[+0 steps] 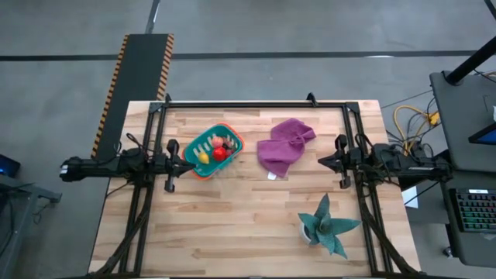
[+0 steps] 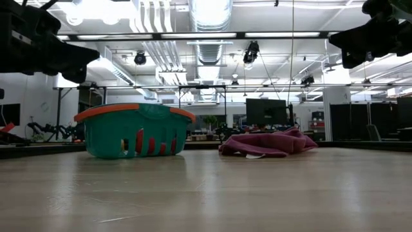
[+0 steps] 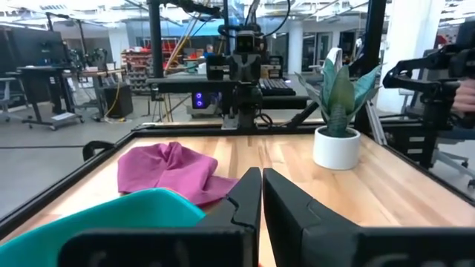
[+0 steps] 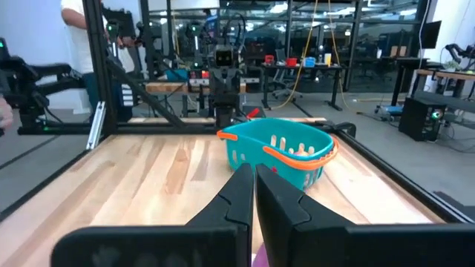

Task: Pick and placing Produce into tupperware
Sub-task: Return to Home Position

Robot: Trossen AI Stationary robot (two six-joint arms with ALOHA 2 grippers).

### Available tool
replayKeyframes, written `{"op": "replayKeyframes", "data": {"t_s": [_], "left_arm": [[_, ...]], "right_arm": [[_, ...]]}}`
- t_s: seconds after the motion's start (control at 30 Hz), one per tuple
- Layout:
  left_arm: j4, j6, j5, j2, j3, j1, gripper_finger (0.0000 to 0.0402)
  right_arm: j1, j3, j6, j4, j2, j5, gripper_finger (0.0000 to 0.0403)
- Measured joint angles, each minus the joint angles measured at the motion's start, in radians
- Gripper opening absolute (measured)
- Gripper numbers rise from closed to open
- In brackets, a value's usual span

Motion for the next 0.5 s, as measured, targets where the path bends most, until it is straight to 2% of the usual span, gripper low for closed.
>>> {"op": "replayKeyframes", "data": {"t_s": [0.3,0.5], "left_arm": [[0.0,-0.011,0.005,0.001,0.0,0.0,0.0001],[-0.001,-0.023,0.005,0.0,-0.001,0.0,0.0001]], "right_arm": [[0.0,-0.006,-0.002,-0.006,-0.001,0.0,0.0009],[0.0,-0.092,0.038,0.082,-0.001,0.0,0.0009]]}}
